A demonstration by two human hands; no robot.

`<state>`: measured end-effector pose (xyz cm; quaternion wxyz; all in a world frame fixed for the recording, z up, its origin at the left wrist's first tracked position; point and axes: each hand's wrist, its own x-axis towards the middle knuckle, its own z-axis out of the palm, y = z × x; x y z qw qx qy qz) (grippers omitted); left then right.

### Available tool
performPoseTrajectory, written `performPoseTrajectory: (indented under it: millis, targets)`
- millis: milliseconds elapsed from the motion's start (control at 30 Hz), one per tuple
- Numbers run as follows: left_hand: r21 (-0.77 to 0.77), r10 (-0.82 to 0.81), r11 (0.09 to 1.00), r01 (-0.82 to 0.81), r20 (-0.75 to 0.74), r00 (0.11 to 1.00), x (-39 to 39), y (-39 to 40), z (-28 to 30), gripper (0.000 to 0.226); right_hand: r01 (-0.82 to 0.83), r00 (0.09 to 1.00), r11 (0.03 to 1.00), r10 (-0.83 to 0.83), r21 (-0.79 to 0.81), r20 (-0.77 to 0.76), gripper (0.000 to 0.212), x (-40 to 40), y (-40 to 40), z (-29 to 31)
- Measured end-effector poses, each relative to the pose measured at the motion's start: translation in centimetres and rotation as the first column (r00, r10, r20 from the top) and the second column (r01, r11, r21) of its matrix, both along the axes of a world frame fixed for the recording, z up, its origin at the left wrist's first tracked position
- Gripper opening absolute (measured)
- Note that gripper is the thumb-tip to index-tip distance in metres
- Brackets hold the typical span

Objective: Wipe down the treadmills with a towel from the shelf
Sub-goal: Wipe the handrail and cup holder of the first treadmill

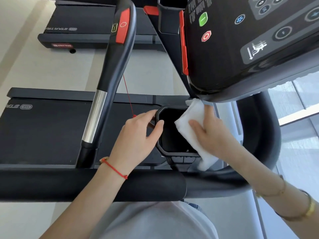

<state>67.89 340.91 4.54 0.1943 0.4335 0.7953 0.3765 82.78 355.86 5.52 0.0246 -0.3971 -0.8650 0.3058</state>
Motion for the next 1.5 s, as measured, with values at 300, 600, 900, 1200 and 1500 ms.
performPoseTrajectory:
  millis: [300,600,900,1200,1500]
  targets:
    - [0.01,-0.012,1.0,0.012,-0.056,0.998,0.1,0.0,0.0,0.032,0.16,0.987,0.986,-0.16,-0.052,0.002,0.039,2.4,-3.1,-0.4]
    - [0.026,-0.001,1.0,0.003,-0.067,0.998,0.2,0.0,0.3,0.029,0.049,0.999,0.996,-0.048,-0.079,0.016,0.043,-0.8,0.2,0.6]
    - [-0.006,0.066,0.998,-0.067,-0.051,0.997,0.6,-0.2,0.1,0.028,-0.133,0.991,0.991,0.133,-0.013,-0.006,0.046,0.4,-0.4,0.7]
    - [0.004,0.052,0.999,-0.052,-0.082,0.995,0.5,0.0,0.1,0.024,-0.357,0.932,0.926,0.344,0.121,0.116,0.045,-0.8,1.6,1.4]
    - [0.013,0.045,0.999,-0.044,-0.055,0.997,0.4,0.2,0.4,0.024,-0.579,0.816,0.736,0.523,0.352,0.248,0.031,-3.8,2.8,1.8]
